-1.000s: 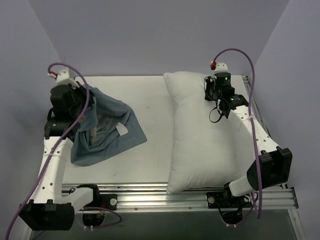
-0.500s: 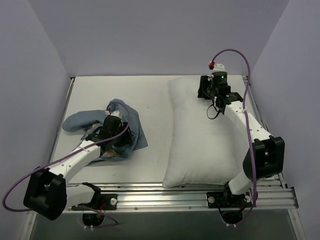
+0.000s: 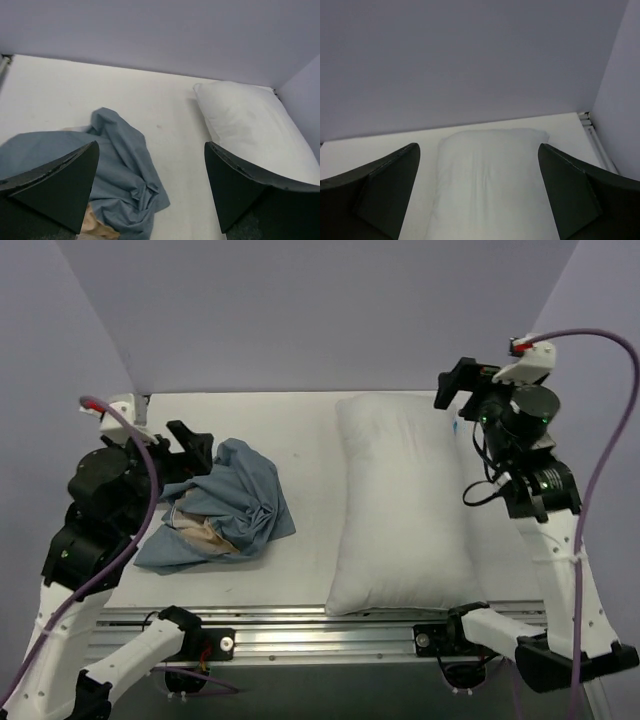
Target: Remove the pillowcase from the pillow
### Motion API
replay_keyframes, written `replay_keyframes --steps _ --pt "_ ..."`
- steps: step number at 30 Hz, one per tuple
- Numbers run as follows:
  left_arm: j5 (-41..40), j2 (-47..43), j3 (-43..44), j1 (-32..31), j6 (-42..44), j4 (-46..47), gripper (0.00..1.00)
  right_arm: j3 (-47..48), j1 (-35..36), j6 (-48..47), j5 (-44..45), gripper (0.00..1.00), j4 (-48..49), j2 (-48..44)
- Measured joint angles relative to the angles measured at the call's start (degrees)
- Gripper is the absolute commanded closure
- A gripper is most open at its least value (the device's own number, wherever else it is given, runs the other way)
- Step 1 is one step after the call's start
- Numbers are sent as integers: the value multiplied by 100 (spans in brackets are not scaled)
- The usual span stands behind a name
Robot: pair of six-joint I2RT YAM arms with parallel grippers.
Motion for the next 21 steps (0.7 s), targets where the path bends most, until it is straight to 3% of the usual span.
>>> replay_keyframes --steps 9,21 --pt "-1078 -975 1167 0 949 -776 6 332 0 -433 1080 0 -199 -1963" --pt "-2291 -1941 1344 0 1353 -1226 6 87 2 -857 1526 0 -868 -2918"
